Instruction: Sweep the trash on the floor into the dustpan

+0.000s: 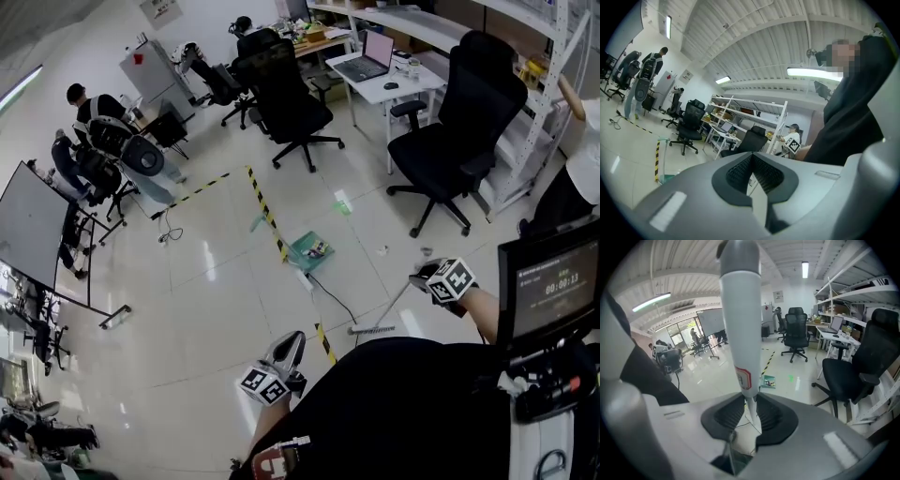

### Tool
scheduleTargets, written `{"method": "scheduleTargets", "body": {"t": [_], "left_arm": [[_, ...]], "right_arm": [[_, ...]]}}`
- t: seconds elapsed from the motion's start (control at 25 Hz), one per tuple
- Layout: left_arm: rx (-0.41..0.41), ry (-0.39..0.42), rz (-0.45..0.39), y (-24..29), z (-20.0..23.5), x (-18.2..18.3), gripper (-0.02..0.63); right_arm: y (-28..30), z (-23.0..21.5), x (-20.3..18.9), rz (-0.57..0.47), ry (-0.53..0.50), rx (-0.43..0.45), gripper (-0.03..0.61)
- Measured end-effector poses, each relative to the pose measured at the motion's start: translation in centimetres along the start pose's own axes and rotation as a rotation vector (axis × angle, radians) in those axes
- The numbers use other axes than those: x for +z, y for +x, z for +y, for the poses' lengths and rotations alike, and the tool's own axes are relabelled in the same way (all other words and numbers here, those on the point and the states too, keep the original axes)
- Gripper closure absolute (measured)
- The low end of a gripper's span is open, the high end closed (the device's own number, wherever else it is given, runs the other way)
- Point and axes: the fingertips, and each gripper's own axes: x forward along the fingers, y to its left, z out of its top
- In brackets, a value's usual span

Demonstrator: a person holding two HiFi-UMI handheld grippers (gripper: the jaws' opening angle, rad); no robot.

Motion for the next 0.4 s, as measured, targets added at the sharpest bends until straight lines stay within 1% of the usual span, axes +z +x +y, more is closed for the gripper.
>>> {"method": "scheduleTargets", "body": {"t": [0.08,0.2,0.4], "left_arm": [[-0.001,0.001,-0.021,0.5,-0.6,0.0,0.617],[-0.010,0.006,-0.017,1.5,-1.3,-0.3,0.617],[0.006,0.019,-0.029,3.1,-2.4,0.1,0.617]], "right_arm": [[0.0,0.5,0.6,-0.016,-0.003,0.023,0.503],[-0.2,1.3,1.5,-0.049,-0.015,0.051,0.503],[-0.7,1.1,2.7,-0.068,-0.049,0.088,0.500]]}}
